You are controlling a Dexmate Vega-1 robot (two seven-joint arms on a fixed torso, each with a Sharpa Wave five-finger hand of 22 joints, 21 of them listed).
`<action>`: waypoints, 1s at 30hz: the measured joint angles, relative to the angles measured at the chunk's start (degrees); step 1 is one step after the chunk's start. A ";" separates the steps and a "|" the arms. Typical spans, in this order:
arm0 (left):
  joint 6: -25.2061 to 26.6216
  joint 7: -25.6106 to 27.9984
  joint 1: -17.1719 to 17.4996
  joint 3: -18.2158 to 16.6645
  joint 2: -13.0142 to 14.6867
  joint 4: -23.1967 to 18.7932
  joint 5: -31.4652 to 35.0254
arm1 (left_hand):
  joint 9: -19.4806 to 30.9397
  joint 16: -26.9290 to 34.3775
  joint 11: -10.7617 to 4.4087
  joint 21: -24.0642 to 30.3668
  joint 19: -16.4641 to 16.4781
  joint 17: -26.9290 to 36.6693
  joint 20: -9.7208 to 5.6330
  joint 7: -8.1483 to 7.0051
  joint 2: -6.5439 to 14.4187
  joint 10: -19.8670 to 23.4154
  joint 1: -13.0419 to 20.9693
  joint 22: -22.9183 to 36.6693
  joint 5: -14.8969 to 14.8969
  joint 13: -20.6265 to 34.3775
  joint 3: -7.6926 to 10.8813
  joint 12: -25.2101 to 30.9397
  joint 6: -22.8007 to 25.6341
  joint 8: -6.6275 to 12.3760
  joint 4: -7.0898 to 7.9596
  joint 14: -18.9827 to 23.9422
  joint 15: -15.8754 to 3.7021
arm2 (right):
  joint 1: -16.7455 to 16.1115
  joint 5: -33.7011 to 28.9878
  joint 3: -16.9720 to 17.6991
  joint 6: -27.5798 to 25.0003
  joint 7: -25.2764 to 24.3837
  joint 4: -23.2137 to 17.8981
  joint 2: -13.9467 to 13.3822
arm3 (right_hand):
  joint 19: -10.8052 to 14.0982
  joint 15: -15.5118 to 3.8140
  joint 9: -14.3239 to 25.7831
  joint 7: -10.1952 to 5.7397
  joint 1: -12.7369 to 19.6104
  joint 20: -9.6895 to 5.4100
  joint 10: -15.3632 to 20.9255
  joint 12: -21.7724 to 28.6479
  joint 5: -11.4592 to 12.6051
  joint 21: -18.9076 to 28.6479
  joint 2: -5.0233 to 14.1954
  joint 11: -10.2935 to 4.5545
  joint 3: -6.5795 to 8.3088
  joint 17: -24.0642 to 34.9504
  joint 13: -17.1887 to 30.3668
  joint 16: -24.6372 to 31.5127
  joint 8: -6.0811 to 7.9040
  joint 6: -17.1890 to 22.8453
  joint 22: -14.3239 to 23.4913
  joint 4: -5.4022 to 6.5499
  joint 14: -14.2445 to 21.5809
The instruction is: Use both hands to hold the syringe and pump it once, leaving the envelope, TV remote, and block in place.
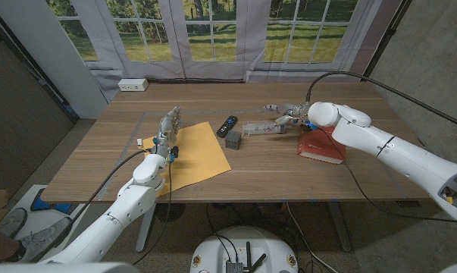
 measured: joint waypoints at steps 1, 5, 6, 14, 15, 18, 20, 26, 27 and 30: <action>-0.04 -0.01 0.00 0.00 0.07 -0.03 0.04 | 0.00 0.00 0.00 0.00 0.00 0.00 0.00 0.00 0.00 0.00 0.00 0.00 0.00 0.00 0.00 0.00 0.00 0.00 0.00 0.00 0.00 | -0.30 1.39 0.38 0.71 -1.05 0.00 -0.04 | 0.37 -0.45 0.00 0.08 -0.63 -0.37 0.58 0.00 -0.17 0.00 -0.05 -0.15 0.00 -0.17 0.00 0.00 0.11 0.59 0.00 0.00 0.25; -0.49 -0.14 -0.01 0.00 0.10 -0.05 0.30 | 0.00 0.00 0.00 0.00 0.00 0.00 0.00 0.00 0.00 0.00 0.00 0.00 0.00 0.00 0.00 0.00 0.00 0.00 0.00 0.00 0.00 | -2.07 4.54 2.45 2.56 -3.64 -0.03 -0.22 | 0.78 -1.00 -0.27 0.49 -1.50 -1.41 2.40 0.67 -0.27 0.00 0.48 -0.33 -0.11 -0.76 -0.27 0.06 0.45 2.38 0.00 0.27 0.83; -0.64 -0.26 -0.02 0.00 0.10 -0.05 0.43 | 0.00 0.00 0.00 0.00 0.00 0.00 0.00 0.00 0.00 0.00 0.00 0.00 0.00 0.00 0.00 0.00 0.00 0.00 0.00 0.00 0.00 | -2.74 4.87 3.19 2.71 -3.90 -0.04 -0.27 | 1.01 -1.29 -0.27 0.68 -2.24 -1.64 2.58 0.67 -0.48 0.00 0.50 -0.15 -0.11 -0.79 -0.26 0.32 0.45 2.56 0.00 0.53 1.12; -1.36 -1.06 -0.82 0.22 0.17 0.31 1.06 | 0.00 0.00 0.00 -0.15 0.00 0.00 0.00 0.33 0.00 0.00 0.00 0.00 0.00 0.00 0.00 0.00 0.33 0.00 0.00 -0.13 0.12 | -6.02 10.65 6.66 6.29 -8.75 0.27 -0.29 | 1.37 -1.59 -0.27 1.60 -4.45 -2.43 3.61 0.67 -0.48 0.00 1.05 0.06 -0.46 -1.30 -0.26 0.45 0.45 3.49 0.00 1.55 1.43; -1.51 -1.24 -0.98 0.25 0.18 0.44 1.15 | 0.00 0.00 0.00 -0.38 0.00 0.00 0.00 0.32 0.00 0.00 0.00 0.00 0.00 0.00 0.00 0.00 0.32 0.00 0.00 -0.33 0.09 | -6.39 10.65 7.00 6.29 -8.75 0.38 -0.26 | 1.46 -1.59 -0.27 1.80 -5.05 -2.73 3.60 0.67 -0.48 0.00 1.64 0.06 -0.64 -1.30 -0.26 0.45 0.45 3.69 0.00 1.74 1.43; -1.83 -1.65 -1.55 0.37 0.18 1.01 1.32 | 0.00 0.00 0.34 -0.44 -0.24 0.00 -0.18 0.32 0.00 -0.34 0.00 0.00 0.00 0.00 0.00 0.00 0.31 0.00 0.00 -0.98 0.12 | -7.30 13.44 7.87 8.24 -11.11 0.67 -0.09 | 1.30 -1.82 -0.26 2.33 -6.42 -3.56 3.82 0.67 -0.48 0.00 1.80 0.27 -0.87 -1.52 -0.26 0.45 0.44 4.22 0.00 2.45 1.66; -2.04 -2.08 -1.65 0.40 0.18 1.11 1.42 | 0.00 0.00 0.69 -0.49 -0.86 0.00 0.03 0.45 0.00 -0.75 0.00 0.00 0.00 0.00 0.00 0.00 0.18 0.00 0.00 -1.89 0.04 | -8.31 14.11 8.85 8.76 -11.66 0.98 0.16 | 1.25 -2.00 -0.26 2.54 -7.74 -4.18 3.92 0.67 -0.48 0.00 2.08 0.37 -1.11 -1.56 -0.26 0.45 0.44 4.43 0.00 2.69 1.84; -2.12 -2.88 -2.61 0.74 0.60 1.77 1.81 | 0.00 -0.45 1.62 -1.01 -2.58 0.00 0.11 1.78 0.00 -2.73 0.00 0.00 0.00 0.00 -0.60 -0.23 -1.72 -0.46 0.54 -3.98 0.06 | -10.65 18.50 10.82 12.46 -15.32 1.98 0.94 | 1.89 -3.03 -0.26 3.65 -9.84 -6.20 4.53 0.67 -0.22 0.00 2.09 0.57 -1.34 -2.01 -0.26 0.45 0.44 5.51 -0.14 3.40 2.25; -2.11 -3.03 -2.61 0.74 0.60 1.78 1.94 | 0.00 -0.45 1.56 -1.01 -2.81 0.00 -0.12 1.67 0.00 -3.03 0.00 0.00 0.00 0.00 -0.79 -0.42 -2.11 -0.45 0.41 -4.42 0.07 | -10.67 18.50 10.84 12.46 -15.32 1.99 0.95 | 1.70 -3.30 -0.26 3.65 -10.31 -6.46 4.73 0.67 -0.22 0.00 2.55 0.36 -1.52 -2.08 -0.26 0.45 0.44 5.51 -0.14 3.57 2.07; -1.81 -3.47 -3.08 0.92 1.21 1.78 2.19 | 0.00 -0.45 1.69 -1.01 -3.41 0.00 -0.12 2.05 0.00 -3.61 0.00 0.00 0.00 0.00 -1.05 -0.45 -2.91 -0.45 0.52 -4.89 0.09 | -11.90 20.80 11.74 14.58 -17.38 2.65 1.58 | 1.69 -3.86 -0.26 3.89 -11.04 -7.23 5.13 0.67 -0.22 0.00 3.27 -0.04 -1.59 -2.09 -0.26 0.90 0.30 5.69 -0.13 3.95 2.46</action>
